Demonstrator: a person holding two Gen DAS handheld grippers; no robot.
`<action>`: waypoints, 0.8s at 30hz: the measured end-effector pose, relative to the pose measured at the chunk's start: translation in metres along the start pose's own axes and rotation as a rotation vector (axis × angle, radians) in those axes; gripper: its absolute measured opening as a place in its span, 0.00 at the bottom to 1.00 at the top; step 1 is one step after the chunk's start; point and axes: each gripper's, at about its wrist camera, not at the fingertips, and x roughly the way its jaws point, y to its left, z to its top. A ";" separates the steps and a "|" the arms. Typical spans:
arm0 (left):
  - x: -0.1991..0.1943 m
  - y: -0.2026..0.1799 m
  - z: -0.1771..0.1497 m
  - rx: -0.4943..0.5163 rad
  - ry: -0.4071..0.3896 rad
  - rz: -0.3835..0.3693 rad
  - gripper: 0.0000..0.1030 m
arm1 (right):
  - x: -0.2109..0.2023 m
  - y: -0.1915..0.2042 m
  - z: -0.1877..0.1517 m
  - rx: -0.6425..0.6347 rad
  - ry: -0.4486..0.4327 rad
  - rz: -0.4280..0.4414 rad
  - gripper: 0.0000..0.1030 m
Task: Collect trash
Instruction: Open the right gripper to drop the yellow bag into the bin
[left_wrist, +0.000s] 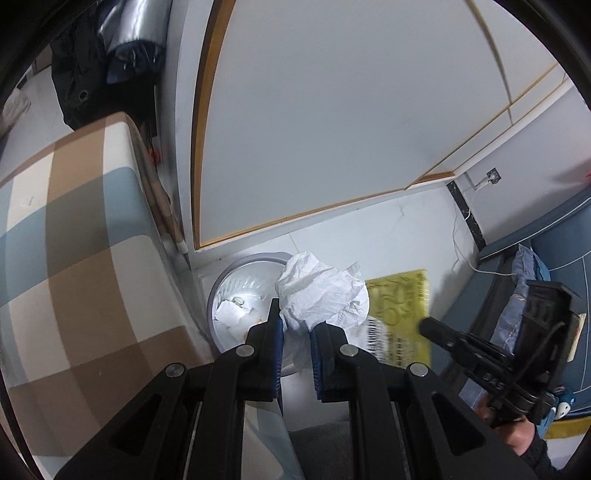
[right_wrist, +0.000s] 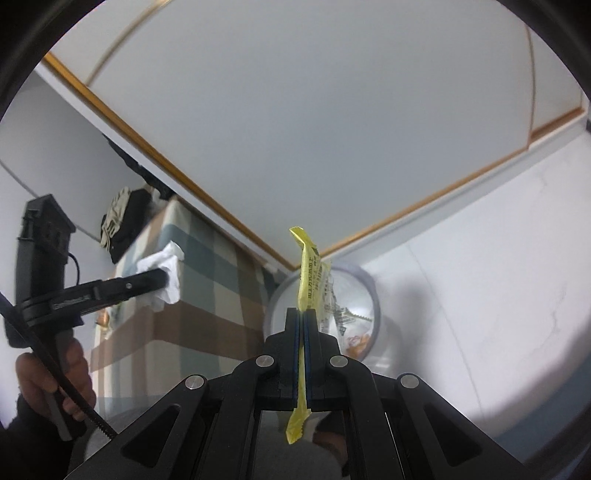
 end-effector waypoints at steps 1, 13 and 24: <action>0.003 0.002 0.000 -0.003 0.008 0.005 0.08 | 0.008 0.000 0.002 0.006 0.011 0.005 0.02; 0.032 0.007 0.008 -0.026 0.084 0.038 0.08 | 0.070 -0.025 0.008 0.089 0.120 0.105 0.22; 0.063 -0.015 0.014 0.028 0.175 0.074 0.08 | 0.045 -0.063 -0.008 0.123 0.048 -0.065 0.73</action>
